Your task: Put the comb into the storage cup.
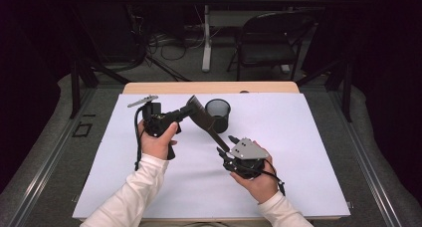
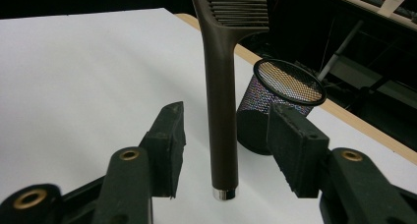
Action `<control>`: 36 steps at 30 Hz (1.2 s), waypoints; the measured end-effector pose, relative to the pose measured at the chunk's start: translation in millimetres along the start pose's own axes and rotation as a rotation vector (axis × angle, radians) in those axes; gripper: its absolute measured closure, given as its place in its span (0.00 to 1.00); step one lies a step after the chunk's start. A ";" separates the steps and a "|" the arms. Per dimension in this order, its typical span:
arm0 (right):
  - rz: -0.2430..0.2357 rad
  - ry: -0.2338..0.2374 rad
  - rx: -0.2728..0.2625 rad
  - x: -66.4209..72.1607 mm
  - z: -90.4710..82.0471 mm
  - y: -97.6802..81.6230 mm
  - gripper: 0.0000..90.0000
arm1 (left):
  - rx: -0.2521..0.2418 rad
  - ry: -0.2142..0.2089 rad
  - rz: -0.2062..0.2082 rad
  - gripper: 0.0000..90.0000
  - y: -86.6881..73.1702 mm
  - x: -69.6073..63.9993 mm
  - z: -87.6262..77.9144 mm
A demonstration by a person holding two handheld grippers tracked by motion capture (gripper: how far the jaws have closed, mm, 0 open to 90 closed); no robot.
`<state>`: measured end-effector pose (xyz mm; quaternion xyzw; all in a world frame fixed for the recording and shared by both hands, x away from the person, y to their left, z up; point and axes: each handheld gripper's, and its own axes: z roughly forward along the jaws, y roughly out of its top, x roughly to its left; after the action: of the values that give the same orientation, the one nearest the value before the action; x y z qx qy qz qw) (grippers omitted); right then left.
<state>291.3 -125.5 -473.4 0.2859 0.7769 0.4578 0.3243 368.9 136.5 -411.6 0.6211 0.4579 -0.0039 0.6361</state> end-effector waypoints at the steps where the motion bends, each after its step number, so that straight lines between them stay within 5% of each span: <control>1: 0.002 0.000 0.001 -0.2 0.4 -0.2 0.52 | 0.001 0.002 0.003 0.94 0.5 0.0 -0.1; 22: -0.005 0.002 0.003 -1.8 1.7 -1.0 0.52 | -0.023 0.115 0.069 0.94 14.2 0.4 -4.5; 36: 0.016 -0.007 -0.012 -4.8 1.5 -0.9 0.48 | -0.069 0.134 0.090 0.94 25.8 4.9 -8.8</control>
<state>295.3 -128.7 -473.6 0.2917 0.7705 0.4641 0.3253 381.5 152.2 -392.5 0.6176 0.4709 0.0818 0.6246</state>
